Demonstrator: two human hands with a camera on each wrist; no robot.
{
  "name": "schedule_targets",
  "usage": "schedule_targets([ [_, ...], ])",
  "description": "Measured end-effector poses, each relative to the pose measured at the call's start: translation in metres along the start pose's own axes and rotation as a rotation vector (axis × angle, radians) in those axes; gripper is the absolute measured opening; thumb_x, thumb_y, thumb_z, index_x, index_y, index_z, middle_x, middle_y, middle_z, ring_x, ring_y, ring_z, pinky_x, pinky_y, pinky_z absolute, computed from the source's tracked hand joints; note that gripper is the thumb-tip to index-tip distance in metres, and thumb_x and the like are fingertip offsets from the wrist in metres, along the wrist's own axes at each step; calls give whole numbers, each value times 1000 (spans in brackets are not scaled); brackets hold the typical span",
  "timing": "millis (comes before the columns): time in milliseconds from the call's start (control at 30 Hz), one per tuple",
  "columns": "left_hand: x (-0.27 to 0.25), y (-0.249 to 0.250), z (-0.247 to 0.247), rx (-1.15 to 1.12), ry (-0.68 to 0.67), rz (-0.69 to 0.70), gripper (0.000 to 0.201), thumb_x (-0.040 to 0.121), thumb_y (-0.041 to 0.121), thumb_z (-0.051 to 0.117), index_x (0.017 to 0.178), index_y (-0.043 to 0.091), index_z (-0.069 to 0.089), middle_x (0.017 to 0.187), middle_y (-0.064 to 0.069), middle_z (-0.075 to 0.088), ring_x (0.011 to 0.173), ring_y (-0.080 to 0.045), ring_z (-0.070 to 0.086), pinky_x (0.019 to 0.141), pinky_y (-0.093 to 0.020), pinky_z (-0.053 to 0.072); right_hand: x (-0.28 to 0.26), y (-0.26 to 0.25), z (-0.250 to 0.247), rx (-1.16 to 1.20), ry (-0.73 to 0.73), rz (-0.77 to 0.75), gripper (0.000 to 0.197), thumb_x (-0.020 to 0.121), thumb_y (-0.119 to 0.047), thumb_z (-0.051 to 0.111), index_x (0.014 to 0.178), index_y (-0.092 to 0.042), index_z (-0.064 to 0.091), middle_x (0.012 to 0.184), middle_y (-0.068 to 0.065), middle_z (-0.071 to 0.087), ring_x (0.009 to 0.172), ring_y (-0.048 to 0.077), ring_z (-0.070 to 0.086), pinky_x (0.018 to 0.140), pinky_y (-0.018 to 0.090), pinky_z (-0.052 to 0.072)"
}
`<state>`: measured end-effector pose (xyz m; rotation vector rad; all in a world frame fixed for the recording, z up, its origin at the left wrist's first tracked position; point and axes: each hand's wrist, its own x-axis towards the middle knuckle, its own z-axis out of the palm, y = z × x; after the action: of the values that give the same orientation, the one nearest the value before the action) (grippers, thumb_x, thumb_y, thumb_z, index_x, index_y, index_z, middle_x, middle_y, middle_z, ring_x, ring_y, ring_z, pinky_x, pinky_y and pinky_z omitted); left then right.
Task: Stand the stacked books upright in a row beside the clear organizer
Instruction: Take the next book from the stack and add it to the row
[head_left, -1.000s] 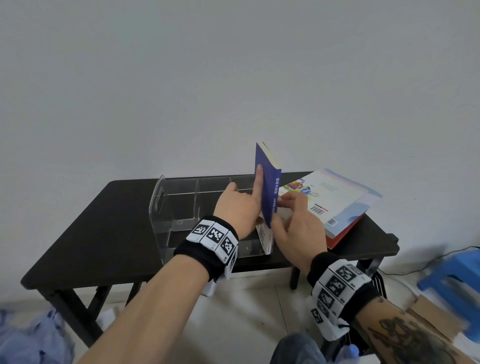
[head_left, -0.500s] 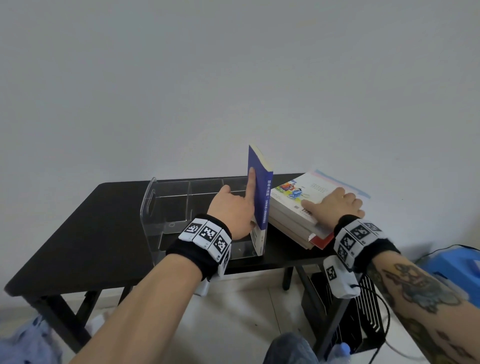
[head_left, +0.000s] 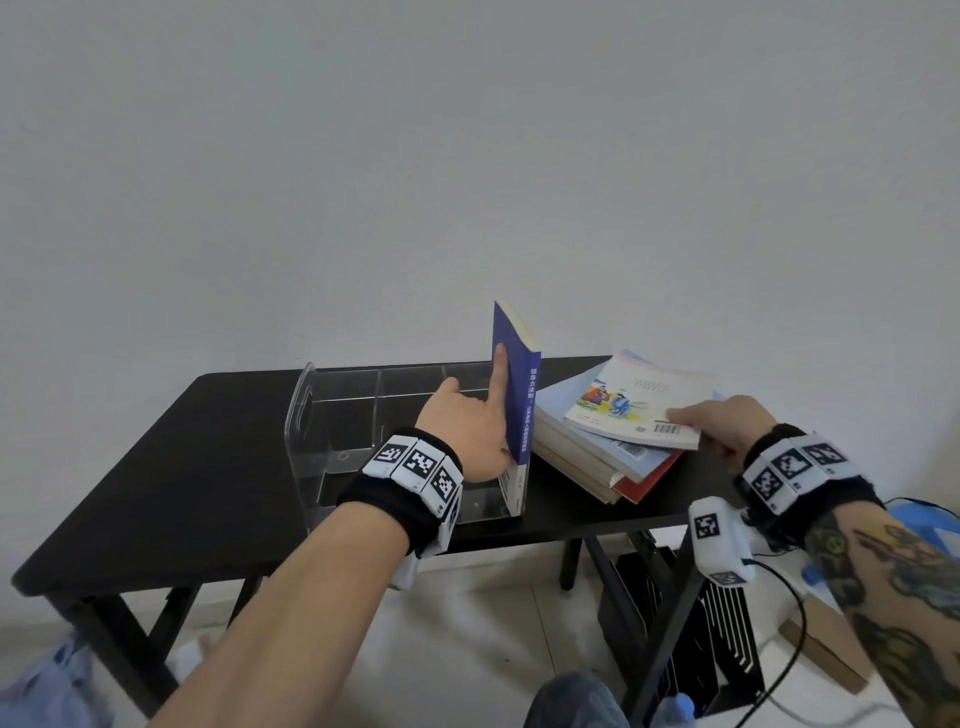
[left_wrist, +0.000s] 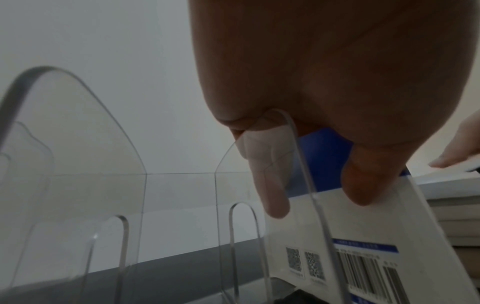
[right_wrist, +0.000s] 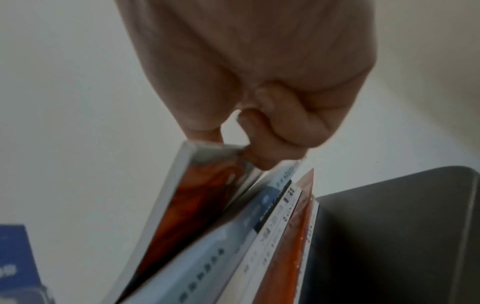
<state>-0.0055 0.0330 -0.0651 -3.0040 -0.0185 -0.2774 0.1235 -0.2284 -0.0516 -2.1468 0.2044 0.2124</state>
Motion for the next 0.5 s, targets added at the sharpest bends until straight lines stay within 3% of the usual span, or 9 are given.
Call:
schedule_targets([
  [100, 0, -1, 0, -34, -3, 4, 105, 89, 46, 47, 146, 5, -30, 80, 5, 69, 76, -16, 65, 100, -40, 27, -8, -10, -5, 309, -71, 12, 24, 90, -12, 62, 71, -8, 47, 42, 3, 40, 24, 8, 23, 32, 11, 18],
  [167, 0, -2, -1, -94, -1, -7, 99, 90, 41, 49, 149, 5, -21, 88, 4, 70, 81, -18, 65, 100, -39, 28, -16, -21, -7, 431, -145, -10, 23, 92, -9, 53, 71, -7, 45, 36, 2, 41, 20, 5, 19, 28, 7, 15],
  [300, -3, -5, -5, -275, 30, -16, 77, 89, 30, 54, 145, 7, 7, 96, -2, 72, 88, -23, 66, 103, -38, 29, -38, -49, -7, 628, -241, -76, 24, 92, -6, 44, 68, -9, 40, 42, 4, 44, 22, 6, 20, 27, 8, 13],
  [400, -6, -7, -7, -392, 41, -43, 63, 87, 22, 54, 137, 15, 17, 96, -4, 72, 92, -28, 64, 101, -36, 28, -57, -70, 0, 626, -95, -292, 20, 88, -6, 47, 69, -7, 42, 39, 7, 47, 25, 11, 28, 30, 14, 19],
  [500, -8, -11, -13, -557, -20, -84, 59, 89, 18, 53, 138, 23, 22, 107, -7, 70, 102, -32, 61, 102, -40, 38, -87, -87, 11, 546, 67, -599, 5, 88, -10, 48, 88, -8, 44, 38, 5, 52, 30, 19, 40, 36, 24, 29],
])
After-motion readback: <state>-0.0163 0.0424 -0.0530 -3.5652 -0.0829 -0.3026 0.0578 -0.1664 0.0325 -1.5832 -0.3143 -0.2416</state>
